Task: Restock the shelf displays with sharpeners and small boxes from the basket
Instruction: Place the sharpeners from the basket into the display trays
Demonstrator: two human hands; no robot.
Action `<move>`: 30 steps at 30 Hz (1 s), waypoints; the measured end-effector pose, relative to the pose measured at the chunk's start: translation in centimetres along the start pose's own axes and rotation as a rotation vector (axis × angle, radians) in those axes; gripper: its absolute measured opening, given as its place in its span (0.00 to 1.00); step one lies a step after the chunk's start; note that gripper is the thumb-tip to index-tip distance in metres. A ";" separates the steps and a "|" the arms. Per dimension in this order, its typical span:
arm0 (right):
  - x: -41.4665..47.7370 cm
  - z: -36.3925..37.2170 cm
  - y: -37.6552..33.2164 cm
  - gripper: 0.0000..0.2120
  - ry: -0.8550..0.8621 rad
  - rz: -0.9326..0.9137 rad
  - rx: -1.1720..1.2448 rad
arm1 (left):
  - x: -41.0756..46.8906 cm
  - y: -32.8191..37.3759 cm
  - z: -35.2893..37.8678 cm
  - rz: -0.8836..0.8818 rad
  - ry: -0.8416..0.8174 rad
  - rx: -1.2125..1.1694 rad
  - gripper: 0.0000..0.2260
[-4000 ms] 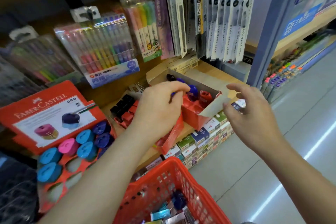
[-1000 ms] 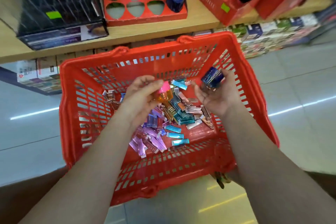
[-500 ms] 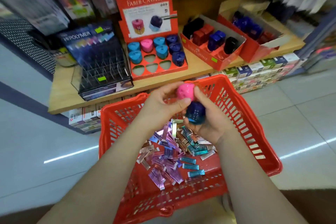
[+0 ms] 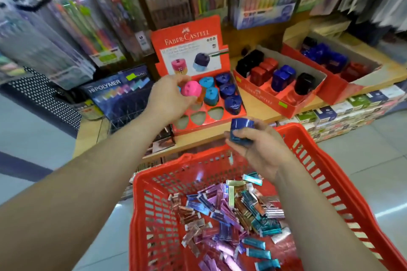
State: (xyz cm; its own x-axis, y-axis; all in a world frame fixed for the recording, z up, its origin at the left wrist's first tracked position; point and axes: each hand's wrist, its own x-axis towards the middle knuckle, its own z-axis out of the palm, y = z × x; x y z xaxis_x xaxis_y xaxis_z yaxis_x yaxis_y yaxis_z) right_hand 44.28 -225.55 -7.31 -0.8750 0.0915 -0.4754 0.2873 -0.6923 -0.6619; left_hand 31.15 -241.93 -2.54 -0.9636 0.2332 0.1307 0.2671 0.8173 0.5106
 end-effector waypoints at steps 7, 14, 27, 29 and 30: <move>2.0 -1.8 2.0 0.17 0.099 -0.077 0.000 | 2.4 -2.2 2.8 -0.012 0.002 0.164 0.16; 2.4 -2.3 2.8 0.18 0.077 -0.069 0.040 | 2.3 -3.4 3.5 0.078 -0.057 0.258 0.20; 1.5 -3.0 2.8 0.22 0.020 -0.108 0.046 | 2.7 -2.2 4.6 -0.006 0.015 0.509 0.16; 1.4 -3.1 2.8 0.23 0.039 -0.118 0.041 | 2.5 -1.9 4.9 0.090 0.038 0.601 0.15; 1.4 -3.1 2.8 0.23 0.044 -0.119 0.041 | 2.4 -1.8 5.0 0.136 0.037 0.637 0.15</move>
State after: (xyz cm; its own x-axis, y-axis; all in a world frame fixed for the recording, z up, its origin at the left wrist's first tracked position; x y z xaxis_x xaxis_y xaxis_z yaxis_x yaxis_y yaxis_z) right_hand 45.09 -225.12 -11.58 -0.8835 0.2058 -0.4207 0.1654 -0.7034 -0.6913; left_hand 28.41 -240.21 -7.40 -0.9174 0.3478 0.1935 0.3309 0.9367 -0.1147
